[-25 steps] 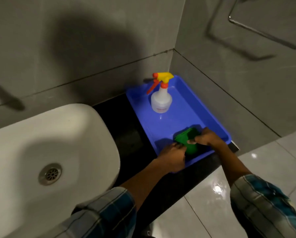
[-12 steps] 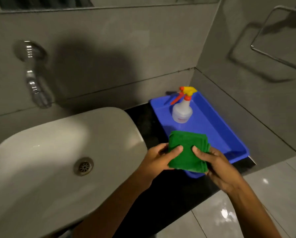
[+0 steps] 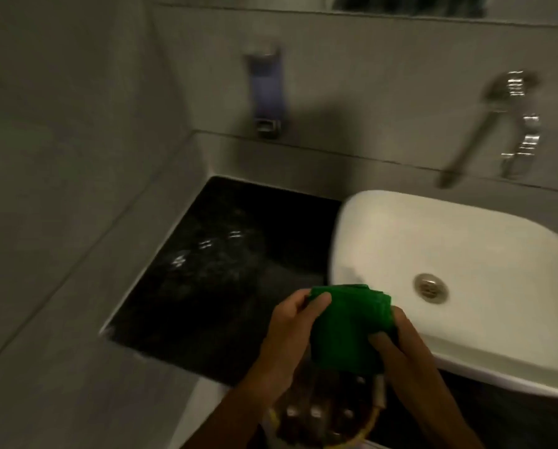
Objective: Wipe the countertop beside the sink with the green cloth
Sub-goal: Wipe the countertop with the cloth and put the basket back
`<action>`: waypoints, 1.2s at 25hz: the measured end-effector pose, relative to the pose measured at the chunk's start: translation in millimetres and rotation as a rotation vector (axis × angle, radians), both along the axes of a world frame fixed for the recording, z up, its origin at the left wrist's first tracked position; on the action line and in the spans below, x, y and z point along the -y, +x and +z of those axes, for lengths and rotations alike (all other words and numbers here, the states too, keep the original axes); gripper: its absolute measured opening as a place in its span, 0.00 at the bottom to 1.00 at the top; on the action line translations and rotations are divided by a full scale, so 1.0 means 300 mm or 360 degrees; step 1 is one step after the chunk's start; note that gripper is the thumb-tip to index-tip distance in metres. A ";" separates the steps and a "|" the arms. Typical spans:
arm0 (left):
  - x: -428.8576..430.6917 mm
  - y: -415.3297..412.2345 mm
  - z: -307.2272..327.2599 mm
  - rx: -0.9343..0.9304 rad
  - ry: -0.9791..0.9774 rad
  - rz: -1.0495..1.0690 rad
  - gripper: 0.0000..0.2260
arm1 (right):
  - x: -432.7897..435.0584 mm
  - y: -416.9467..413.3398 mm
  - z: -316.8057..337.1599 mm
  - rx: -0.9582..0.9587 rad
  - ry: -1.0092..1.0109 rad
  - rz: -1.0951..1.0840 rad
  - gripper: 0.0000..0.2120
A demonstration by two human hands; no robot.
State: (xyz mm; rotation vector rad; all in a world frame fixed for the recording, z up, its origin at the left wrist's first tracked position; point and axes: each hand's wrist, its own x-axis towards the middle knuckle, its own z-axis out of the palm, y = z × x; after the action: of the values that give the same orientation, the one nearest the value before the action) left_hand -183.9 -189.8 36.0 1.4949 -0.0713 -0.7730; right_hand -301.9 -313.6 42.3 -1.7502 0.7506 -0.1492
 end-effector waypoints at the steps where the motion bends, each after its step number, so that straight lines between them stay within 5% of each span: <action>1: -0.109 0.063 -0.032 0.0008 0.0046 0.0139 0.13 | -0.092 0.091 -0.014 -0.0073 -0.0154 0.0132 0.15; 6: -0.546 0.343 -0.207 0.0346 0.0529 0.0638 0.17 | -0.497 0.544 -0.125 -0.0106 -0.0403 0.0662 0.30; 12: -0.784 0.470 -0.428 0.1288 0.1538 0.0150 0.25 | -0.628 0.789 -0.342 -0.0336 -0.1368 0.0922 0.32; 16: -0.876 0.492 -0.529 0.1422 0.1699 -0.0113 0.28 | -0.682 0.811 -0.498 -0.0267 -0.1757 0.1108 0.30; 20: -0.885 0.496 -0.568 0.1450 0.1729 -0.0137 0.27 | -0.349 0.890 -0.552 -0.0575 -0.1483 0.0406 0.28; 24: -0.874 0.507 -0.581 0.1478 0.1740 -0.0097 0.26 | -0.222 1.082 -0.558 -0.0653 -0.1279 0.0181 0.32; 30: -0.874 0.510 -0.573 0.1460 0.1720 -0.0121 0.26 | -0.545 1.276 -0.538 -0.0435 -0.1430 0.0729 0.31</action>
State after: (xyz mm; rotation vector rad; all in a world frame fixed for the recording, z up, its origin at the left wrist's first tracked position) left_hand -31.1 72.5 -136.0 2.8009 -0.4524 -0.0563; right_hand 80.9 -150.1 -119.0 -2.7970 0.4661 0.0892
